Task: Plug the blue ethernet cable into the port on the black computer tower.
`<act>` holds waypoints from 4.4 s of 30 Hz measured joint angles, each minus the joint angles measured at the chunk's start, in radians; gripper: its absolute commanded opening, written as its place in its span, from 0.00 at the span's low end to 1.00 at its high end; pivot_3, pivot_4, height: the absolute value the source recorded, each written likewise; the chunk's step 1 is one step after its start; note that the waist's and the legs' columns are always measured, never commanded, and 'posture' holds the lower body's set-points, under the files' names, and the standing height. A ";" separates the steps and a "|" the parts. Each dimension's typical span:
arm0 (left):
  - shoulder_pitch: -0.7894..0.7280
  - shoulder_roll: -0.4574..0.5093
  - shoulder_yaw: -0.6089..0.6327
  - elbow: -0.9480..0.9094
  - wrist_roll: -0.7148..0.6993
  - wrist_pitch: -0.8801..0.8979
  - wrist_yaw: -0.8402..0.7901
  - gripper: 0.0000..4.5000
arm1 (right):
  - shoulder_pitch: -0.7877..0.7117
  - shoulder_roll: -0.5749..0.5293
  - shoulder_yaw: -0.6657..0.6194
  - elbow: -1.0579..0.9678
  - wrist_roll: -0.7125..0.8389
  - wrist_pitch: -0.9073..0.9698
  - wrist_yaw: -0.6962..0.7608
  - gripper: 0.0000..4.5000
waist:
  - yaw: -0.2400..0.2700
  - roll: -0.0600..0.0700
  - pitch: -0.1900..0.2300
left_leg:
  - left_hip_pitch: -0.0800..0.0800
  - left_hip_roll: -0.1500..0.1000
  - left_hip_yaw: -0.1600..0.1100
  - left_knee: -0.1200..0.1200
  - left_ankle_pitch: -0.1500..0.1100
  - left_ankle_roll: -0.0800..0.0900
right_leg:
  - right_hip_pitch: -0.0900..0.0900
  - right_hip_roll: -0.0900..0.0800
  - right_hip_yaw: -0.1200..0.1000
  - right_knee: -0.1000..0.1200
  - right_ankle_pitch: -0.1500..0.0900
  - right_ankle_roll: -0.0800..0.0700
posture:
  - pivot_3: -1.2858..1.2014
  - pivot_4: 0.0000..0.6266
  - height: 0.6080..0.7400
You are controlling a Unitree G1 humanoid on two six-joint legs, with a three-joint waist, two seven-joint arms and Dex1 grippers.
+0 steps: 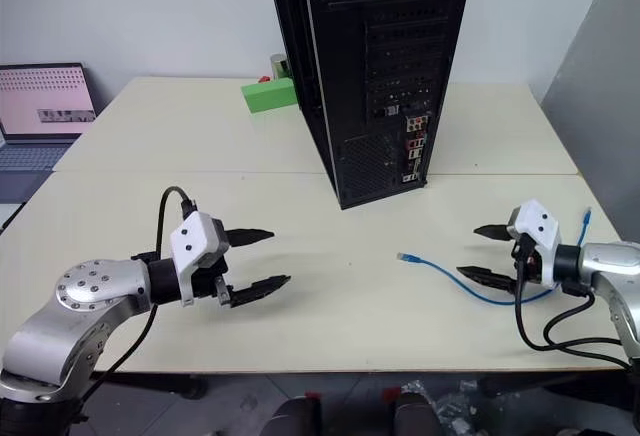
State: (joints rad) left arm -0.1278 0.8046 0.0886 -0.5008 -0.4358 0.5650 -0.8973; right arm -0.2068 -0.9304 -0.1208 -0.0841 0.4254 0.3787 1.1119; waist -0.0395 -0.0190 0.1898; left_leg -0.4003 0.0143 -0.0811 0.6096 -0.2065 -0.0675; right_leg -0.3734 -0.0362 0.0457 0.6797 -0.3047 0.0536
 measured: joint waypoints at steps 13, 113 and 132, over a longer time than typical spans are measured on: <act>-0.001 0.028 -0.028 -0.013 -0.010 -0.001 -0.022 0.99 | 0.039 0.000 -0.014 -0.032 -0.007 0.003 -0.022 1.00 | 0.002 0.000 0.000 | 0.000 0.000 0.000 0.000 0.000 0.000 | 0.000 0.000 0.000 0.000 0.000 0.000 | 0.52 0.24 1.00; -0.237 -0.236 -0.395 0.353 0.293 -0.304 -0.096 0.05 | -0.295 0.273 0.397 -0.066 -0.229 0.026 0.057 0.60 | 0.008 0.000 0.000 | -0.001 -0.001 -0.002 0.001 0.000 0.000 | 0.000 0.000 -0.002 0.001 0.000 0.000 | 0.52 0.24 1.00; -0.268 -0.211 -0.376 0.693 0.762 -1.406 0.295 0.05 | -0.197 0.389 0.219 -0.217 0.184 0.494 -0.104 0.98 | 0.009 0.000 0.000 | -0.001 -0.001 -0.002 0.001 0.000 0.000 | 0.000 0.000 -0.002 0.001 0.001 0.000 | 0.52 0.24 1.00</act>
State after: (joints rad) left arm -0.3959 0.5933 -0.2874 0.1924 0.3260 -0.8410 -0.6021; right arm -0.4038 -0.5417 0.0979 -0.3012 0.6093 0.8723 1.0079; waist -0.0302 -0.0190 0.1895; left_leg -0.4011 0.0134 -0.0830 0.6109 -0.2064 -0.0676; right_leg -0.3734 -0.0366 0.0441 0.6808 -0.3041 0.0537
